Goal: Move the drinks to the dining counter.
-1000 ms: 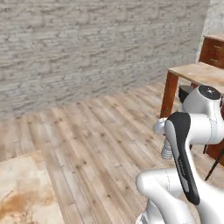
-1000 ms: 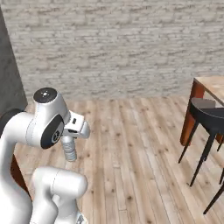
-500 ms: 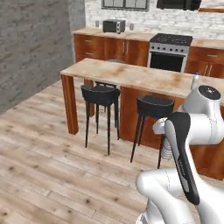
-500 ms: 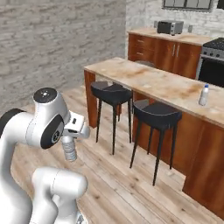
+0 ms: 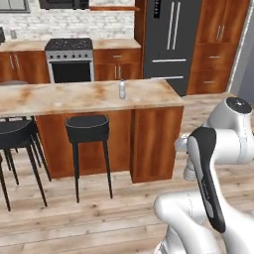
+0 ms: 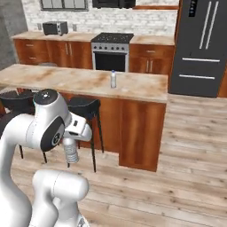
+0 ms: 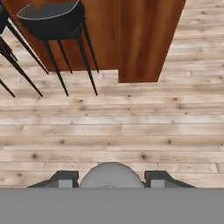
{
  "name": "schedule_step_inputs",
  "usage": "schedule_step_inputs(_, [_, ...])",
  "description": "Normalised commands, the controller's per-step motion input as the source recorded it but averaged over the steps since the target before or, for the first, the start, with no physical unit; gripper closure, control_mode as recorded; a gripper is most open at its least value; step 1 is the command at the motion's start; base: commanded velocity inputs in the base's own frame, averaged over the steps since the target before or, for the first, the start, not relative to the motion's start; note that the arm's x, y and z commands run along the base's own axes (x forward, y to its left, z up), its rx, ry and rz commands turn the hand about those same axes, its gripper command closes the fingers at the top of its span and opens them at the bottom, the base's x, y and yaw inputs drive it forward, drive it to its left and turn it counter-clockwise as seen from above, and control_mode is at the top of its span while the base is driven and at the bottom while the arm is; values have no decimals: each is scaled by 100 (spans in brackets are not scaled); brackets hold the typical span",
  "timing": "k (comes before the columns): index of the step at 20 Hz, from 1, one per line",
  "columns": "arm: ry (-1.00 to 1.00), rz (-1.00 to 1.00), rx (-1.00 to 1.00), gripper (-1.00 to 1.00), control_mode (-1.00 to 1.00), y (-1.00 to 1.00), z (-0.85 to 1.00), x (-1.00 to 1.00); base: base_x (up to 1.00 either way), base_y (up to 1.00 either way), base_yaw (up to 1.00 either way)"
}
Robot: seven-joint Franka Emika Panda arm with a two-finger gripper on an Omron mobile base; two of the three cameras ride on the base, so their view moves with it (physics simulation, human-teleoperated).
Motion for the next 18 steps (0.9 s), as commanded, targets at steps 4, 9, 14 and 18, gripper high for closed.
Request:
schedule_step_inputs(4, [0,0,0,100,100,0,0,0,100,-10,-42])
schedule_step_inputs(9, [0,0,0,100,100,0,0,0,100,-3,-27])
schedule_step_inputs(14, [0,0,0,100,100,0,0,0,100,0,-17])
schedule_step_inputs(18, [0,0,0,100,100,0,0,0,100,0,-14])
